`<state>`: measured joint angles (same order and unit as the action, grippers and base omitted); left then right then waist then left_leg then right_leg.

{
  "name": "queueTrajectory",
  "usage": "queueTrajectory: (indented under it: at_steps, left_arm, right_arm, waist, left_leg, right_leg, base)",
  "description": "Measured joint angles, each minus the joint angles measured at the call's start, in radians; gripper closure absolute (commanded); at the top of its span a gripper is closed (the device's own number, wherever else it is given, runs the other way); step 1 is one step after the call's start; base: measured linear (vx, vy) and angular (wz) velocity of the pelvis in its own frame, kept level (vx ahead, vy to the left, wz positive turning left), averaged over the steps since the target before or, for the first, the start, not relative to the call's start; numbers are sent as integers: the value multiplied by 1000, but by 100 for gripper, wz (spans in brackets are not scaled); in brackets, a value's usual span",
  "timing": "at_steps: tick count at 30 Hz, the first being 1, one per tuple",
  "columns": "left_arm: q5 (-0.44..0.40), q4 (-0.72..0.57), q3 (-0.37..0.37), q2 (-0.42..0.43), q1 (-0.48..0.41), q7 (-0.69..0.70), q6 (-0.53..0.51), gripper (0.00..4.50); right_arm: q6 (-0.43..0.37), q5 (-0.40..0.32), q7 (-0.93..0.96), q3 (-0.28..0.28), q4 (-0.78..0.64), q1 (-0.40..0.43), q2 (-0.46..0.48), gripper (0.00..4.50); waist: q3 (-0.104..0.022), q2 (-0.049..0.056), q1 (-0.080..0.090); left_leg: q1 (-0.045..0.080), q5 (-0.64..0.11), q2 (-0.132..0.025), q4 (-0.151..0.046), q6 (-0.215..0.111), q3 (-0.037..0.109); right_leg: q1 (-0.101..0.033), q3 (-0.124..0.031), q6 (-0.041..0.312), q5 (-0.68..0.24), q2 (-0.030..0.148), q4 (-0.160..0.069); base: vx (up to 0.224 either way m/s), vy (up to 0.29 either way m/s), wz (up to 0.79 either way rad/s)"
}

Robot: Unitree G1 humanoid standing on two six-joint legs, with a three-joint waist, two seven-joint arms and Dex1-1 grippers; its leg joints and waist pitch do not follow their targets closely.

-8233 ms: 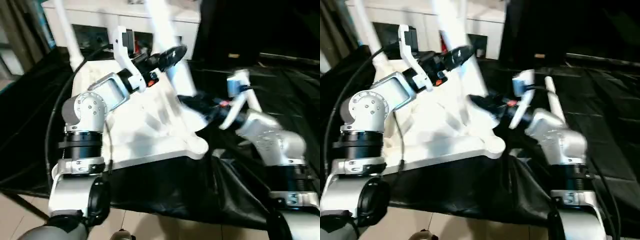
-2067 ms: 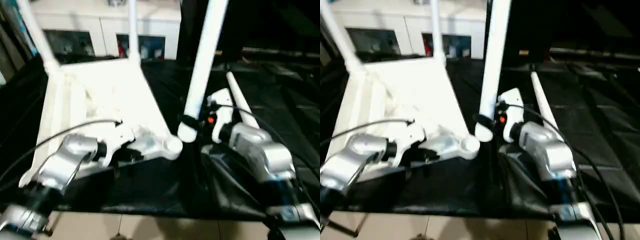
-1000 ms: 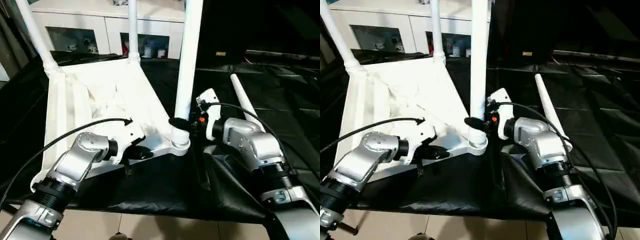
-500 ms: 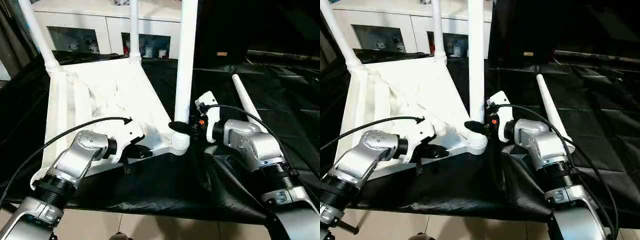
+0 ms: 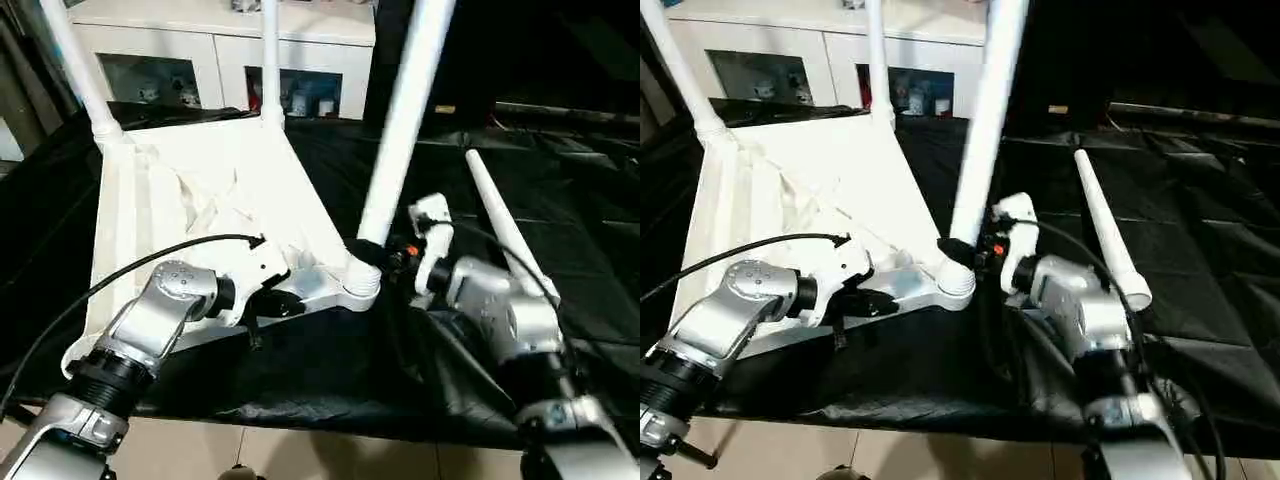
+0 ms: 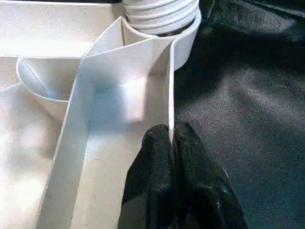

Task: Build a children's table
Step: Insert table leg to table base

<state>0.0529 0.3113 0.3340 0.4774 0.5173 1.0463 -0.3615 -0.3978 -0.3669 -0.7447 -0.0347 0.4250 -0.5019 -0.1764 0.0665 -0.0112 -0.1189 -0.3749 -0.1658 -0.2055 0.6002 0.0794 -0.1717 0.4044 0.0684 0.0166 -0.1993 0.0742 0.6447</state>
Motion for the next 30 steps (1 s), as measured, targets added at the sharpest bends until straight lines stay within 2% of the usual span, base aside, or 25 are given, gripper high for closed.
queueTrajectory:
  at_steps: [4,6,10,14,18,20,27,30]
  left_arm:
    - [-4,11,0,-4,0,0,13,450]
    - [-6,21,0,-8,0,-1,19,450]
    - [-7,27,0,-11,0,-3,20,450]
    - [-7,30,0,-13,0,0,21,450]
    - [-8,30,0,-13,0,4,24,450]
    - [-9,31,0,-11,0,7,25,450]
    - [-9,30,0,-7,0,15,29,450]
    - [-9,30,0,-5,0,19,30,450]
  right_arm:
    - [77,-43,28,-55,-14,77,49,262]
    - [128,-53,42,-56,-17,110,65,262]
    - [197,-51,51,-47,-37,160,78,263]
    - [242,-3,52,-1,-82,190,55,263]
    - [246,59,31,63,-119,181,5,263]
    - [219,88,-4,100,-126,144,-38,263]
    - [158,112,-79,136,-103,73,-90,263]
    - [141,130,-133,172,-80,28,-125,263]
  waist:
    - [-1,3,-2]
    - [-2,5,-2]
    - [-4,9,-3]
    - [-5,13,-3]
    - [-6,13,-3]
    - [-6,13,-2]
    - [-6,11,1]
    - [-7,8,1]
  left_leg:
    - [2,0,0,0,0,0]
    - [4,0,0,0,0,0]
    - [6,0,0,-1,0,0]
    - [6,0,0,-2,0,0]
    - [6,0,1,-3,0,0]
    - [6,0,1,-3,0,0]
    - [5,0,1,-4,0,0]
    - [5,0,1,-5,0,0]
  right_leg:
    - [-2,0,0,0,0,0]
    - [-3,0,0,0,0,0]
    - [-6,0,0,0,0,-1]
    - [-6,0,0,0,0,-3]
    - [-6,0,-1,0,0,-4]
    - [-6,0,-1,0,0,-4]
    - [-6,0,-1,-1,0,-5]
    - [-6,0,-1,-1,0,-5]
  base:
    - [0,0,0]
    - [0,0,0]
    - [0,0,0]
    - [0,0,0]
    - [0,0,0]
    - [0,0,0]
    - [0,0,0]
    - [0,0,0]
